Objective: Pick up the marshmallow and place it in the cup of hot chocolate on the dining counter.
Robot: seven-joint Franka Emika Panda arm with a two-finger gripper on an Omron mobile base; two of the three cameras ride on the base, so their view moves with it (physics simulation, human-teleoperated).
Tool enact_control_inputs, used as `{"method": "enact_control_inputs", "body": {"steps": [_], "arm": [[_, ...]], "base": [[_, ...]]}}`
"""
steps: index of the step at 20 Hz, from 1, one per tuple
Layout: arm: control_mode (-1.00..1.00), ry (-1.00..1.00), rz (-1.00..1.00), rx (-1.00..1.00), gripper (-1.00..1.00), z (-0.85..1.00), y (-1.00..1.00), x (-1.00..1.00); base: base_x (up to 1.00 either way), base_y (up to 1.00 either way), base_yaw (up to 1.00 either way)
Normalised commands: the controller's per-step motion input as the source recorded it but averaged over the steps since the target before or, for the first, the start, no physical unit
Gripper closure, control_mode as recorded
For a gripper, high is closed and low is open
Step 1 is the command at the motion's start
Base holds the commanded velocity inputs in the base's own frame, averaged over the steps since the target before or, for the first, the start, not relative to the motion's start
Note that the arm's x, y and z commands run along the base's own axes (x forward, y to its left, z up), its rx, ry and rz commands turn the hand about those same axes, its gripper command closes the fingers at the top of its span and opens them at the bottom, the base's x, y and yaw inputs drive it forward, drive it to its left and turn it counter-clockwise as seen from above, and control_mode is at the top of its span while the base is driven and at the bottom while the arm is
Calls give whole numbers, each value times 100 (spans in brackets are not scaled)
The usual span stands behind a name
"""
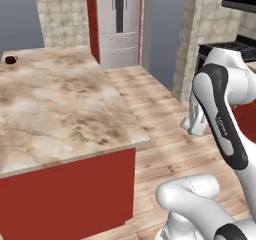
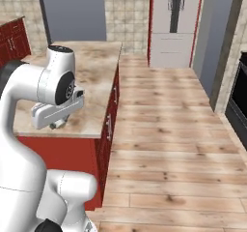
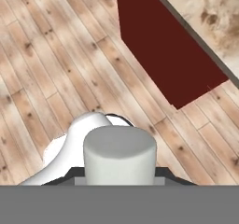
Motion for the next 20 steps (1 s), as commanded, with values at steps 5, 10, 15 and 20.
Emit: {"method": "enact_control_inputs", "body": {"steps": [5,10,15,20], "arm": [[100,0,0,0,100,0,0,0],[100,0,0,0,100,0,0,0],[100,0,0,0,100,0,0,0],[100,0,0,0,100,0,0,0]], "base": [[0,94,0],[0,100,0],[0,100,0],[8,100,-6]]}}
